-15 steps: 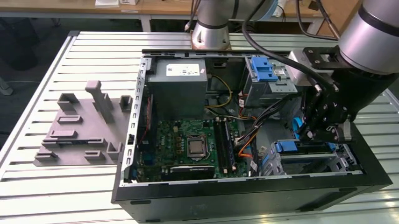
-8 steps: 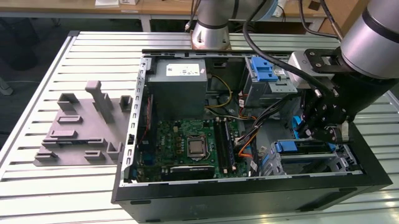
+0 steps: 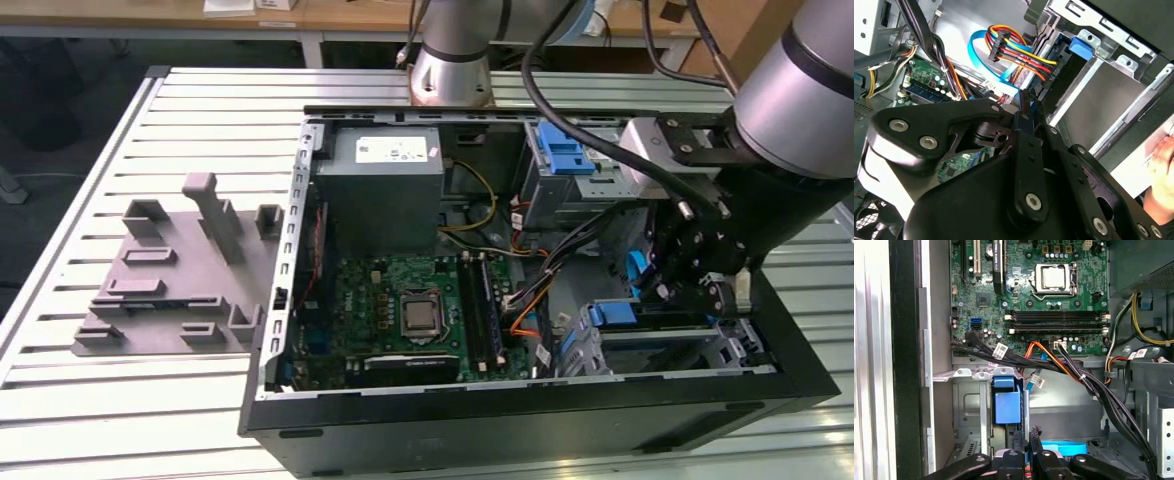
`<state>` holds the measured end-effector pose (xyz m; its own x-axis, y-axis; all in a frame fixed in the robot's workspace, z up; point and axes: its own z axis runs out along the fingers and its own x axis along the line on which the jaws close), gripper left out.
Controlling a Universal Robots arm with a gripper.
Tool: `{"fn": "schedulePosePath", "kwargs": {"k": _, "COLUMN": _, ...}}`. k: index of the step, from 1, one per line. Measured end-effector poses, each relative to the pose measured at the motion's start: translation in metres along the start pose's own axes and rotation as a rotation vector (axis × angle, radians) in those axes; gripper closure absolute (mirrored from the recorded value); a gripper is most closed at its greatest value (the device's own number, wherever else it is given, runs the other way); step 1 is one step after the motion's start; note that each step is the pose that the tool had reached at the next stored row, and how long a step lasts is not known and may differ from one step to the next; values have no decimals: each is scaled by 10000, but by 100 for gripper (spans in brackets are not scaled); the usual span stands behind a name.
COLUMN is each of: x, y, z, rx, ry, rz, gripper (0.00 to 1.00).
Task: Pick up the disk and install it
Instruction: 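Insert the second disk wire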
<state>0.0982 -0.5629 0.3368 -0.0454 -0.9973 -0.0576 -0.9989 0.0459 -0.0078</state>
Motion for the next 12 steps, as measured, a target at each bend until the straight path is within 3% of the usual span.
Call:
{"fn": "schedulePosePath", "kwargs": {"k": 5, "x": 38, "y": -2, "z": -1, "rx": 0, "ry": 0, "rz": -4, "gripper": 84}}
{"fn": "schedulePosePath", "kwargs": {"k": 12, "x": 39, "y": -28, "z": 3, "rx": -1, "ry": -1, "rz": -8, "gripper": 84}}
